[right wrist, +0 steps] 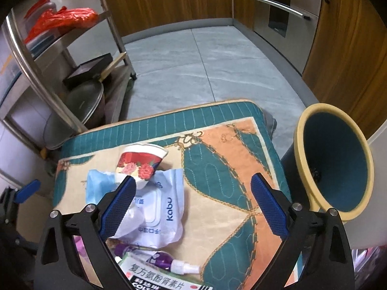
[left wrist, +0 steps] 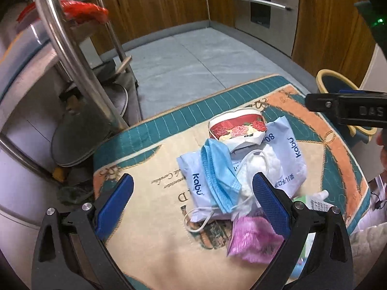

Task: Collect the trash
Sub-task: 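Grasp the blue face mask with the left tool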

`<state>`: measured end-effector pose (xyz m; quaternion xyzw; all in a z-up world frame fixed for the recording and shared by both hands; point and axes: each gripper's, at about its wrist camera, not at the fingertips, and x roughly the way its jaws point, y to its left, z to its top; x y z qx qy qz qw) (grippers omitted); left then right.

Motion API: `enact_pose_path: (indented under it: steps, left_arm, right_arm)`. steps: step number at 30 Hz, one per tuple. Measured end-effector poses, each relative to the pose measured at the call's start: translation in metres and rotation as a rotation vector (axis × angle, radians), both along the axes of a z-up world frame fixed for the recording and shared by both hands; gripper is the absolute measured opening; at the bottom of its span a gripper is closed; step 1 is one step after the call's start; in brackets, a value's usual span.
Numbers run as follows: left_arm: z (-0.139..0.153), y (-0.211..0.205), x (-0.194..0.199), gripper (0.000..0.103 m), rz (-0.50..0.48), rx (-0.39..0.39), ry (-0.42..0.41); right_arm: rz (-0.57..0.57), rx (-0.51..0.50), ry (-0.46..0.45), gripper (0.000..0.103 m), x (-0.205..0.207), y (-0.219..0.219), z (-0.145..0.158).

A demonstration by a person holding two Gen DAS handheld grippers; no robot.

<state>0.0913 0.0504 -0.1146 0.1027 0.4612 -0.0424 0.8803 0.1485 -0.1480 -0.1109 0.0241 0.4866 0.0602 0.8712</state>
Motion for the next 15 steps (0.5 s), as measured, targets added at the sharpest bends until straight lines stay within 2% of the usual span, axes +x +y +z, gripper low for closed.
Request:
enact_pose_path:
  steps: [5, 8, 11, 15]
  left_arm:
    - [-0.014, -0.004, 0.016, 0.089, 0.027, -0.025, 0.048]
    - [-0.021, -0.003, 0.024, 0.078, 0.051, -0.049, 0.082]
    - [-0.03, -0.002, 0.031, 0.059, 0.069, -0.108, 0.125]
    - [-0.036, -0.004, 0.034, 0.015, 0.06, -0.173, 0.157]
  right_arm:
    - [0.009, -0.023, -0.002, 0.096, 0.005, -0.007, -0.003]
    - [0.007, -0.008, 0.022, 0.096, 0.006, -0.011, -0.007]
    - [0.027, -0.004, 0.028, 0.096, 0.005, -0.011, -0.008]
    - [0.066, 0.0, 0.012, 0.096, 0.002, -0.009, -0.005]
